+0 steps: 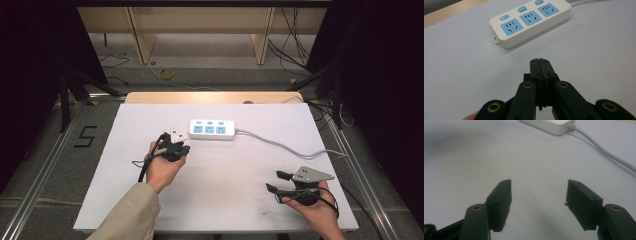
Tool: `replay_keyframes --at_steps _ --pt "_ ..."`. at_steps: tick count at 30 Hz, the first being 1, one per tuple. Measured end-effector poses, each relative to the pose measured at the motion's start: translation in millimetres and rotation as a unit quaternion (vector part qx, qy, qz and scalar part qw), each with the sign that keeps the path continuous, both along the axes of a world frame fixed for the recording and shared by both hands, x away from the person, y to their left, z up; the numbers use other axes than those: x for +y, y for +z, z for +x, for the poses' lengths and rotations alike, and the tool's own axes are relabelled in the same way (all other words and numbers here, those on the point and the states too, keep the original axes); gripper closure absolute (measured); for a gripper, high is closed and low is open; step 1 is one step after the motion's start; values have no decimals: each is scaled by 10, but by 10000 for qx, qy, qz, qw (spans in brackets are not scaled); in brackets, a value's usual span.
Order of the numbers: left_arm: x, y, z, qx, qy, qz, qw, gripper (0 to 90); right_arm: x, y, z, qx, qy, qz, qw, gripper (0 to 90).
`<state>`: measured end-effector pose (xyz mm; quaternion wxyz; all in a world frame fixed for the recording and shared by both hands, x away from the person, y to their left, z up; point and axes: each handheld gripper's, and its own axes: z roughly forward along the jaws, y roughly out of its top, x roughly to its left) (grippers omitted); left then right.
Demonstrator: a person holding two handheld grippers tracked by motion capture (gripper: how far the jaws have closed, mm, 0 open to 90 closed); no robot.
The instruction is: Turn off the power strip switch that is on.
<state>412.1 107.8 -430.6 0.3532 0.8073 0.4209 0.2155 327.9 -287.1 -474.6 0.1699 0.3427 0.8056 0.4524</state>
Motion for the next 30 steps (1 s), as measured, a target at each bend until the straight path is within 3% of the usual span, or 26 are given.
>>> replay_keyframes --at_steps 30 --pt "-132 5 237 37 -65 112 9999 898 2 -4 -2 5 6 7 10000 381"
